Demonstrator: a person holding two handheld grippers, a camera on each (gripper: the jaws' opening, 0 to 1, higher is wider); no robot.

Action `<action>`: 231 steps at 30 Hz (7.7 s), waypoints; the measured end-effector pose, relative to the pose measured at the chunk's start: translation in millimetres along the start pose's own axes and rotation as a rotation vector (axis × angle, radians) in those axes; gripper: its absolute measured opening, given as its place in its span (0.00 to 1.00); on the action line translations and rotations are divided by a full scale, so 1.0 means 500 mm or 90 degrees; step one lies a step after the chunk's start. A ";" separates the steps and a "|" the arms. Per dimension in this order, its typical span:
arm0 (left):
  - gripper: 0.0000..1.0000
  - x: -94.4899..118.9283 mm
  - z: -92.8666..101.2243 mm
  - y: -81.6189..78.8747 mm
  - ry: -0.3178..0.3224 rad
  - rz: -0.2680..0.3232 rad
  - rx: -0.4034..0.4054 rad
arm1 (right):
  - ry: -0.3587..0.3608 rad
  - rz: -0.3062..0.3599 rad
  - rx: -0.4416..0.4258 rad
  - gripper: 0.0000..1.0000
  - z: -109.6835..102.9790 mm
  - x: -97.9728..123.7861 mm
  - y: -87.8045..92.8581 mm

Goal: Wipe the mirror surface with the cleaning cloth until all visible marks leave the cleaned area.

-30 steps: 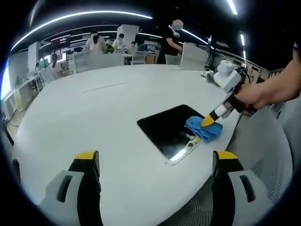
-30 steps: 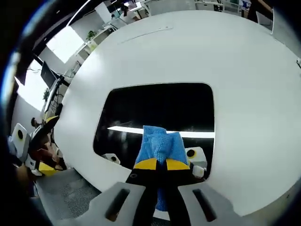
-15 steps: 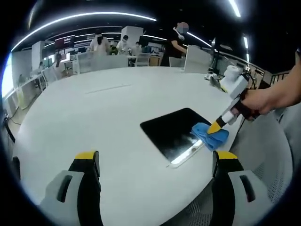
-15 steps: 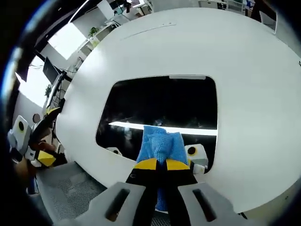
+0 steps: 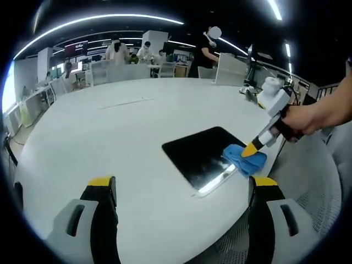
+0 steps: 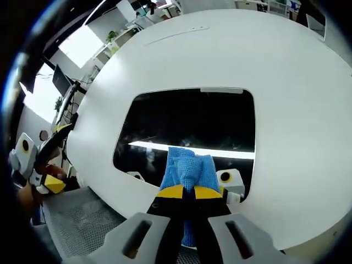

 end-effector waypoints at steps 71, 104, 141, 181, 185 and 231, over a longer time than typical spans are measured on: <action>0.99 -0.022 0.019 0.025 0.014 -0.015 -0.015 | 0.031 0.007 -0.036 0.00 0.116 -0.004 -0.065; 0.99 -0.028 0.018 0.033 0.022 -0.013 -0.009 | 0.061 0.011 0.004 0.00 0.175 -0.030 -0.164; 0.99 -0.025 0.011 0.024 0.005 0.005 -0.020 | 0.049 0.062 -0.002 0.00 0.191 0.023 -0.206; 0.99 -0.006 -0.014 0.000 -0.051 0.054 -0.022 | 0.080 -0.003 -0.005 0.00 0.311 0.018 -0.054; 0.99 -0.007 -0.009 0.002 -0.048 0.048 -0.025 | 0.093 0.014 -0.008 0.00 0.308 0.021 -0.055; 0.99 0.003 0.021 0.000 -0.020 0.039 0.004 | 0.042 0.319 0.270 0.98 0.344 0.259 0.046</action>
Point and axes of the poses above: the point that each gripper's makers call its tool centre point, and the gripper's own axes: x roughly backward along the fingers, z roughly to its right, y roughly out of its underside, the point moved 3 cm from there along x, roughly backward along the fingers, and after that the axes turned 14 degrees about x, right-handed, at the moved point
